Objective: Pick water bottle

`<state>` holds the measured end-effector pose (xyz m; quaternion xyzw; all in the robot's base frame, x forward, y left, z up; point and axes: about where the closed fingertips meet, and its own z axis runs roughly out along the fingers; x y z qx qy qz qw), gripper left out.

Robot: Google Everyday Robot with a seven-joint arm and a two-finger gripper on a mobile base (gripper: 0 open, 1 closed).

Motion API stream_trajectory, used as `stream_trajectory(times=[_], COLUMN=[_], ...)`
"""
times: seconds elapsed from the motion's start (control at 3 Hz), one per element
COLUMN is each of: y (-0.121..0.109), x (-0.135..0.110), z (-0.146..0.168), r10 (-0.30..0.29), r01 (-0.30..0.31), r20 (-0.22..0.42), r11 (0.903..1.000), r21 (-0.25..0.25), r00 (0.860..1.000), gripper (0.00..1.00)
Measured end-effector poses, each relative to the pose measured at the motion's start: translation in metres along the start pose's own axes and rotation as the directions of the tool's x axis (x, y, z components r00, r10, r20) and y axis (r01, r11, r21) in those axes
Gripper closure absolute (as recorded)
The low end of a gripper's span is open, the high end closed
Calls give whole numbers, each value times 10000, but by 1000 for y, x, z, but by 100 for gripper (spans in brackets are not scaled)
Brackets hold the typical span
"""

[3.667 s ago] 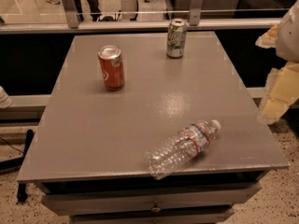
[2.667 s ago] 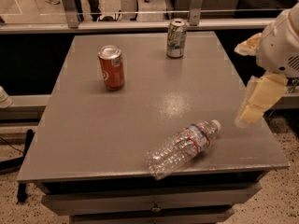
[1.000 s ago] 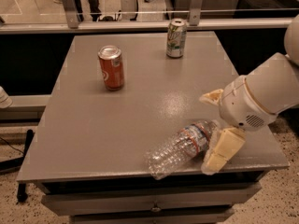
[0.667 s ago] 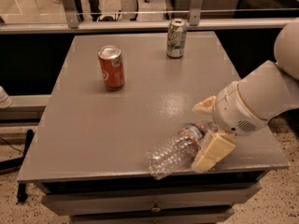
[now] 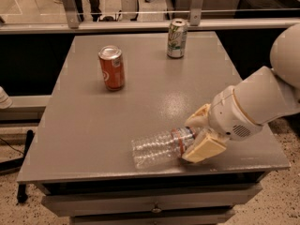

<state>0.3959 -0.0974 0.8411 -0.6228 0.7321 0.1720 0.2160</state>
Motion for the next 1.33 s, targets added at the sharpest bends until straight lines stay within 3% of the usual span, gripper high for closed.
stream_trajectory(times=[0.33,0.67,1.0,1.33], y=[-1,-16,-38,-41], x=[-8,-25,-45,-51], z=[-1,-14,-43,-50], r10=[28,420,796,878], r01=[-28,-431,-856,-955], r20=[168,459,659,743], r11=[10000,9988,9919,9896], r21=[24,234,937,1075], r00=[9999,9981,9946,9934], gripper=[87,100,100,100])
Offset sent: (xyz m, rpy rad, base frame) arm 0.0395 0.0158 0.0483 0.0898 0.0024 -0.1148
